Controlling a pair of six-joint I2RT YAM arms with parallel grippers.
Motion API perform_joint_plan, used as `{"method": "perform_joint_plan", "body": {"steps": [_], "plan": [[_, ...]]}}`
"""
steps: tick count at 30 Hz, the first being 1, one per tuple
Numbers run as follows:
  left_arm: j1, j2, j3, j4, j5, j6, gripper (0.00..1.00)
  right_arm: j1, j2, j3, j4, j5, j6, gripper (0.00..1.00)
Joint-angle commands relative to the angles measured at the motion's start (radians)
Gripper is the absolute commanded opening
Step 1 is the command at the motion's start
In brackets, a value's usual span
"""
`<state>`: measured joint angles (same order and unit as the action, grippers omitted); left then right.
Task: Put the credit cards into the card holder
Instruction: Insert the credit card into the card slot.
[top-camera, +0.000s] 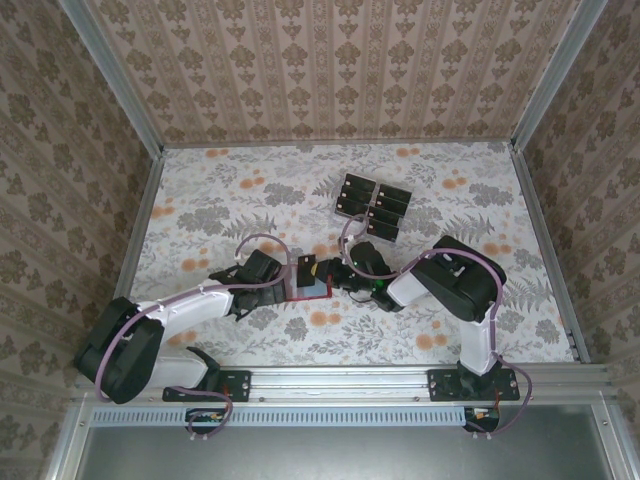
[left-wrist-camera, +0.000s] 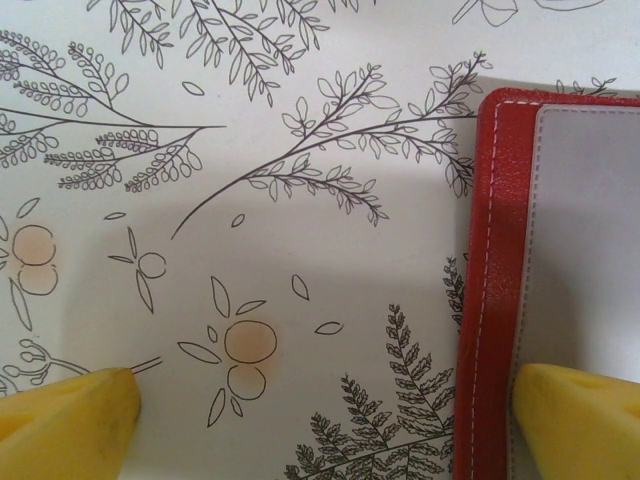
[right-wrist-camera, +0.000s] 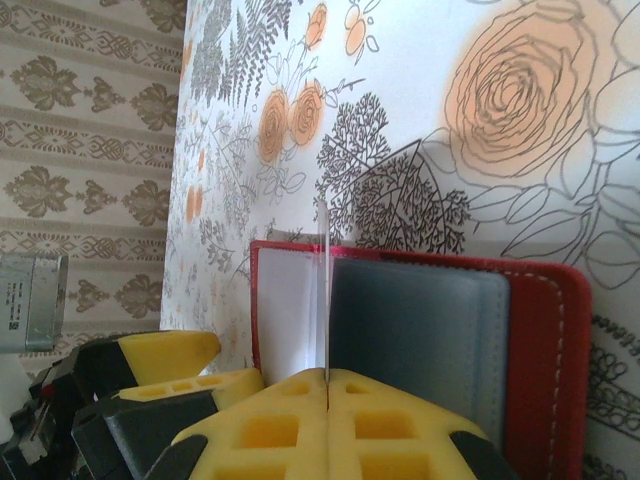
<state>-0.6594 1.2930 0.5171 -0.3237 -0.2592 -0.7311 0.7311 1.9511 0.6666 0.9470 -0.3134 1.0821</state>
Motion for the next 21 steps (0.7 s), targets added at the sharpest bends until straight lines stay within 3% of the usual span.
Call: {"method": "perform_joint_plan", "body": {"steps": [1, 21], "plan": [[0.006, 0.006, -0.032, -0.017, 0.013, -0.02, 1.0, 0.016, 0.023, 0.022, 0.029, 0.004, 0.013, 0.0], [0.007, 0.003, -0.034, -0.015, 0.012, -0.017, 1.0, 0.038, 0.027, -0.001, 0.031, -0.01, 0.047, 0.0]]}}
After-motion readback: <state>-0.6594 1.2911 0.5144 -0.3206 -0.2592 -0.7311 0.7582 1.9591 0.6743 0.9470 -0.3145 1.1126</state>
